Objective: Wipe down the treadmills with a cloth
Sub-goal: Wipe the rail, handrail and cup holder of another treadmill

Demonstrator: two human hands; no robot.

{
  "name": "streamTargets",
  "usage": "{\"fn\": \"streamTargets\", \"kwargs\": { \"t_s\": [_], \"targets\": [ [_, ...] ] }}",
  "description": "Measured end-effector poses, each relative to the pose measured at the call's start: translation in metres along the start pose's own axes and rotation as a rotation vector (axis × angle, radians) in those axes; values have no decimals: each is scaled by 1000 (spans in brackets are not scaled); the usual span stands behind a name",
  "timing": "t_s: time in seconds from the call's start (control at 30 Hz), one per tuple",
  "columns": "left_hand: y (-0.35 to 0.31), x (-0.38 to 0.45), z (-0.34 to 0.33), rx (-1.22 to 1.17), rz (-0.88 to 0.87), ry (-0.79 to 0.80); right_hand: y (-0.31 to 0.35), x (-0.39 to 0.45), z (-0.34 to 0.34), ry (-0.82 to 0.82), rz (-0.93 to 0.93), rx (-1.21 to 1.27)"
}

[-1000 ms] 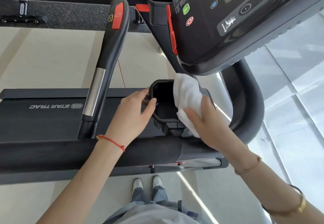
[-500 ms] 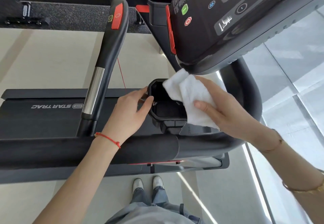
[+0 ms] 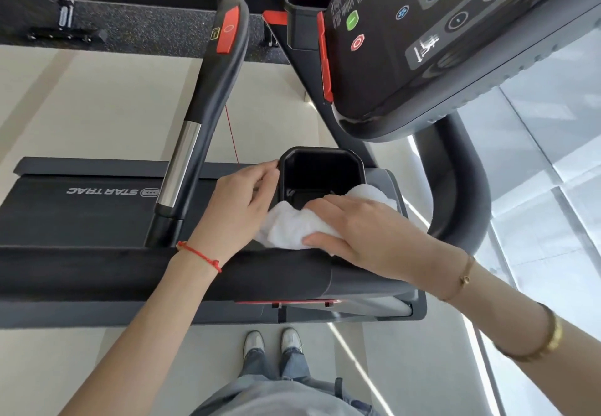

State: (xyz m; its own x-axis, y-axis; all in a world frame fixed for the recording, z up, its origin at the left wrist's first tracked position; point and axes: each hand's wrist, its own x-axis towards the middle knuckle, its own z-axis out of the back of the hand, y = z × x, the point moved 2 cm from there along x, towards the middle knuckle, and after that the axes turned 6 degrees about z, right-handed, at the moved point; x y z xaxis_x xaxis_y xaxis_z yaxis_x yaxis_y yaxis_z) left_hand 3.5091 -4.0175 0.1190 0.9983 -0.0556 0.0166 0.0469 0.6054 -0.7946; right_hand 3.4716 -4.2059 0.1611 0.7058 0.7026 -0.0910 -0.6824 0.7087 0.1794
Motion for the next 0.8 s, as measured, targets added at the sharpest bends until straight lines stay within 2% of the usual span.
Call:
{"fn": "streamTargets", "kwargs": {
  "t_s": [0.17, 0.33, 0.43, 0.63, 0.8],
  "targets": [
    [2, 0, 0, 13, -11, -16, -16, -20, 5, -38, 69, -43],
    [0, 0, -2, 6, -17, -28, 6, 22, -11, -91, -67, -50],
    [-1, 0, -2, 12, -20, -20, 7, 16, -14, -166, -88, -40],
    [-2, -5, 1, 93, -40, -27, -12, -14, -4, -109, 13, 162],
    [-7, -23, 11, 167, -81, -41, -12, -19, -1, -222, -84, 388]
  ]
}}
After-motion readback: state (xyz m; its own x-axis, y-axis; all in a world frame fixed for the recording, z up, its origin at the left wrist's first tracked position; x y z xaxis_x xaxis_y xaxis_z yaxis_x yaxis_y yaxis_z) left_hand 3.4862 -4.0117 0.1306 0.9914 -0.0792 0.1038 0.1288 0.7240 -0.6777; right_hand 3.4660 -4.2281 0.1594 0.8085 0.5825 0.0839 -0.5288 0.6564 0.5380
